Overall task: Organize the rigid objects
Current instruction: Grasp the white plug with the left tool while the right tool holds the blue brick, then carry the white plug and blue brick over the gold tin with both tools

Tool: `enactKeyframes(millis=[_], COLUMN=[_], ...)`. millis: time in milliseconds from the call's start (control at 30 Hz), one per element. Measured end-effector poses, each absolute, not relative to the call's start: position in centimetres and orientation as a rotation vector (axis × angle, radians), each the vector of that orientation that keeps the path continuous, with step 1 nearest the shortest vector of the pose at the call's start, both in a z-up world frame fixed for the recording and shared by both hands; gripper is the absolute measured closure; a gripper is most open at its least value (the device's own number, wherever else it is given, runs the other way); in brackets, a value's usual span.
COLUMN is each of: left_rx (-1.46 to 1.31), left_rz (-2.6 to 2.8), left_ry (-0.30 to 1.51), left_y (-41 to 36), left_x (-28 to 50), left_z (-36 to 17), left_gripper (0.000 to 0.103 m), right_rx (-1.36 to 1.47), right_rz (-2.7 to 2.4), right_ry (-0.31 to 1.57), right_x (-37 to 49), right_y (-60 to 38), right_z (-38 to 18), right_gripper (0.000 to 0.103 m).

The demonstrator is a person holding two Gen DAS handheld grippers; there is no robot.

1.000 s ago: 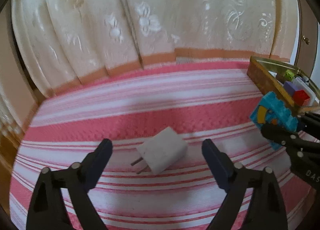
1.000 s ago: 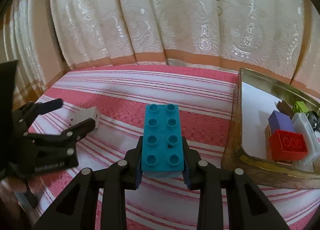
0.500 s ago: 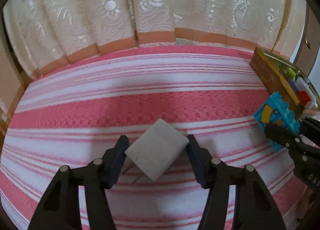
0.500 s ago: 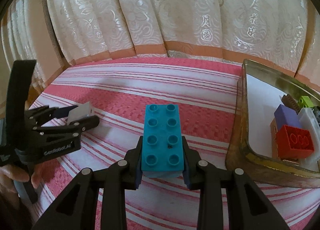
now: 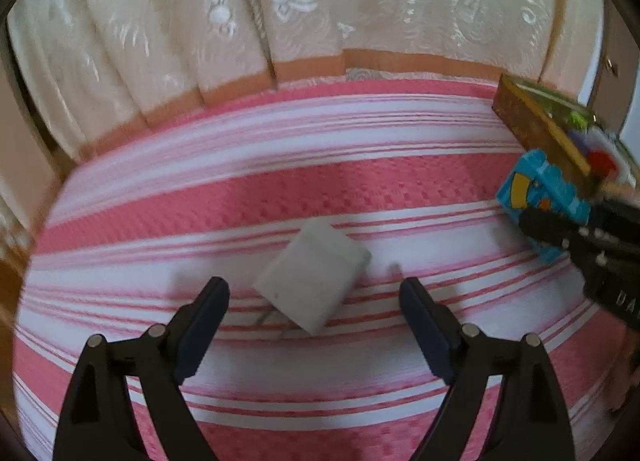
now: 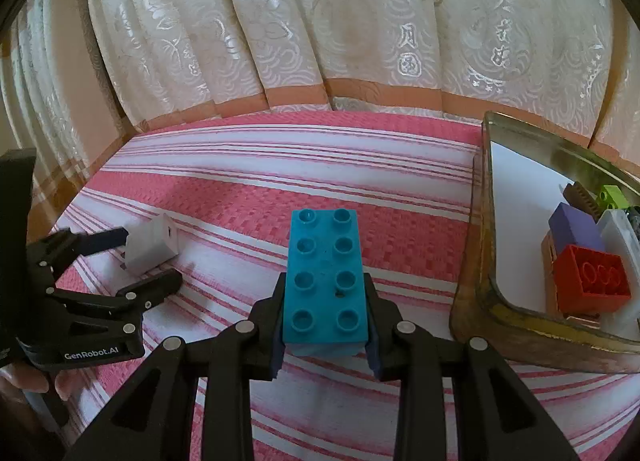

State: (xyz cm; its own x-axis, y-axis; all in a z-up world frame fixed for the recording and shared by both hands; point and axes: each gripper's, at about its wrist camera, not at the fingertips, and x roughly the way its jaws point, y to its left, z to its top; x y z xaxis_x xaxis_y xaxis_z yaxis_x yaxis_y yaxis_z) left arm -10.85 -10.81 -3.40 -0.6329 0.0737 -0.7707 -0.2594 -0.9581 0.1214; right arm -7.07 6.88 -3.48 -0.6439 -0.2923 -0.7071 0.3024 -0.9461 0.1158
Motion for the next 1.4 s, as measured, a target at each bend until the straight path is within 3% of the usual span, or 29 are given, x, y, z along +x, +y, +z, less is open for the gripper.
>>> enactKeyframes(millis=[33,100,300,467,700,767,833,867,1100,1233,1400], left_rx=[-1.227,-1.217,-1.256,-1.279,-1.311,-1.321,-1.316,-1.309,-1.292,-1.170,-1.034], left_rz=[2.650,2.634,2.670,2.707,2.756,2.762,2.764,2.761,2.794,2.919,3.010], left_ry=[0.341,0.334,0.158,0.117,0.078,0.043,0.041,0.042,-0.066,-0.244,-0.320], left_y=[-10.8,-11.0,-11.5,-10.7,-10.6,-10.8,-10.8,-10.8,-11.5,-12.3,-11.2], left_x=[-10.7,-10.7,-11.6,-11.7,-12.1,-12.4,-12.3,-12.2,-12.0,-10.6,-8.8], left_z=[-3.4,-3.3,-3.5,-3.7,-3.8,-3.8,-3.8,-3.7,-3.4,-2.2,-1.1], left_gripper=[0.028,0.049,0.062,0.064,0.048,0.047,0.053,0.066,0.066,0.066,0.066], right_rx=[1.107,1.109,1.116,1.117,1.123,1.114,1.101,1.095,1.006,0.884,0.758], right_rz=[-2.586,-2.587,-2.590,-2.592,-2.592,-2.594,-2.599,-2.602,-2.617,-2.615,-2.646], right_ry=[0.018,0.017,0.009,0.004,-0.004,-0.003,-0.005,-0.008,-0.057,-0.164,-0.229], right_x=[-7.1,-7.1,-7.2,-7.3,-7.4,-7.4,-7.4,-7.4,-7.2,-6.8,-6.2], right_y=[6.9,7.0,6.9,7.0,7.0,7.0,7.0,7.1,7.6,8.7,9.6], right_z=[-3.5,-3.5,-3.5,-3.4,-3.3,-3.2,-3.0,-3.0,-1.9,-0.7,0.8], right_gripper=[0.069,0.069,0.069,0.069,0.069,0.069,0.069,0.069,0.069,0.069,0.069])
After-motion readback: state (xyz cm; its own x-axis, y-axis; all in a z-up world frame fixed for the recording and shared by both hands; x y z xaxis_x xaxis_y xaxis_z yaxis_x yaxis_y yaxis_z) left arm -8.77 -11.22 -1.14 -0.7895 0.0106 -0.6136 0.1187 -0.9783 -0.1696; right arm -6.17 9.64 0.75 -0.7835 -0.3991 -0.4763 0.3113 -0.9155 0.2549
